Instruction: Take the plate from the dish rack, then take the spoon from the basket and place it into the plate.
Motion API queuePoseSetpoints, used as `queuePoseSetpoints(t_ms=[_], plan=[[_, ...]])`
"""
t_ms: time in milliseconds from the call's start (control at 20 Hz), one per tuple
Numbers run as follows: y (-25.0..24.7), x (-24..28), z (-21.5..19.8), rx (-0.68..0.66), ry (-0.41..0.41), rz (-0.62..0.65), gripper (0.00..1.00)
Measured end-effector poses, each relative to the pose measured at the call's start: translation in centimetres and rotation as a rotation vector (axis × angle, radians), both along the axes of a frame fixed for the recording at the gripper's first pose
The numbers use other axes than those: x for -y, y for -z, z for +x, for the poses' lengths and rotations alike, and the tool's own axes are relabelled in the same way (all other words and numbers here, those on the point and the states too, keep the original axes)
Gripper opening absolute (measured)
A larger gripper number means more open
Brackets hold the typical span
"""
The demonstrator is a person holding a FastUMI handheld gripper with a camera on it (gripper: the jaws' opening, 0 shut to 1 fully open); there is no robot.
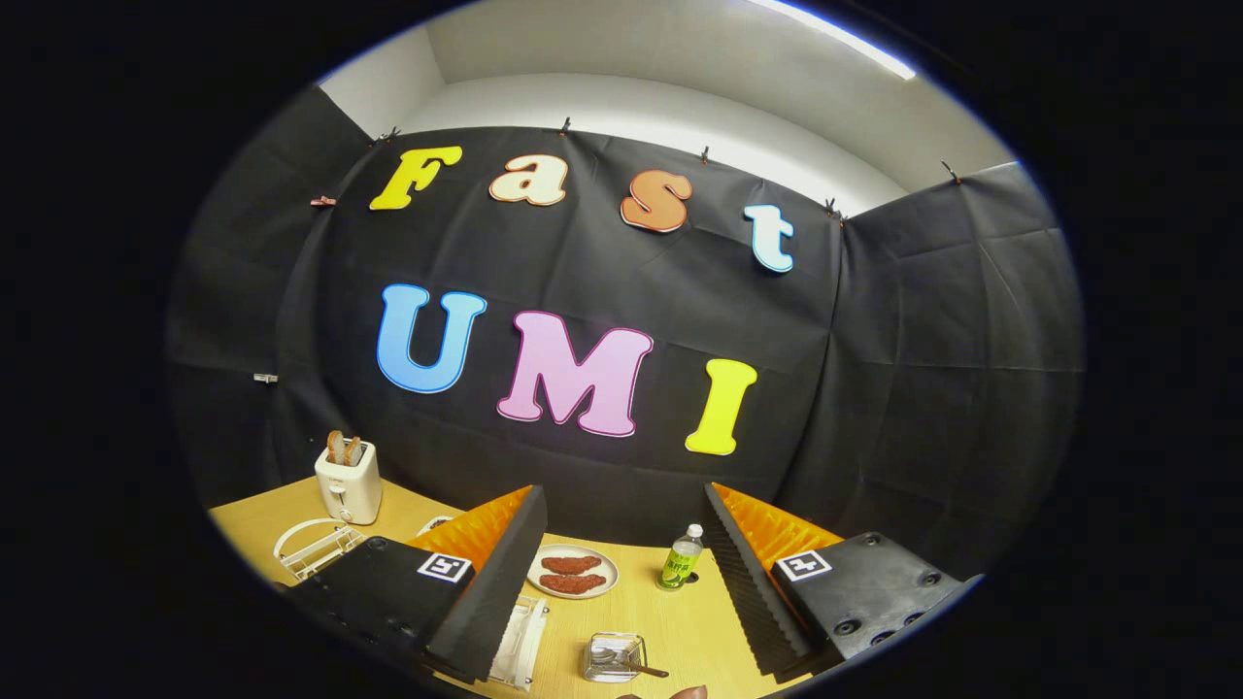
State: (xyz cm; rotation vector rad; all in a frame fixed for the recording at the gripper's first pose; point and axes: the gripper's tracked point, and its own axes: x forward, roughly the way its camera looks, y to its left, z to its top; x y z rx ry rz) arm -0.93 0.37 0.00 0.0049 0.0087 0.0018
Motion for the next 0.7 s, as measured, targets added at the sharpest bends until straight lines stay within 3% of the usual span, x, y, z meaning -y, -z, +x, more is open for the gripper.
queuePoseSetpoints(t_ms=[350,700], plan=[[0.8,-1.3,0.2,-0.035,-0.034,0.038,0.98],[8.0,-8.9,1.9,-0.342,-0.251,0.117,0.98]])
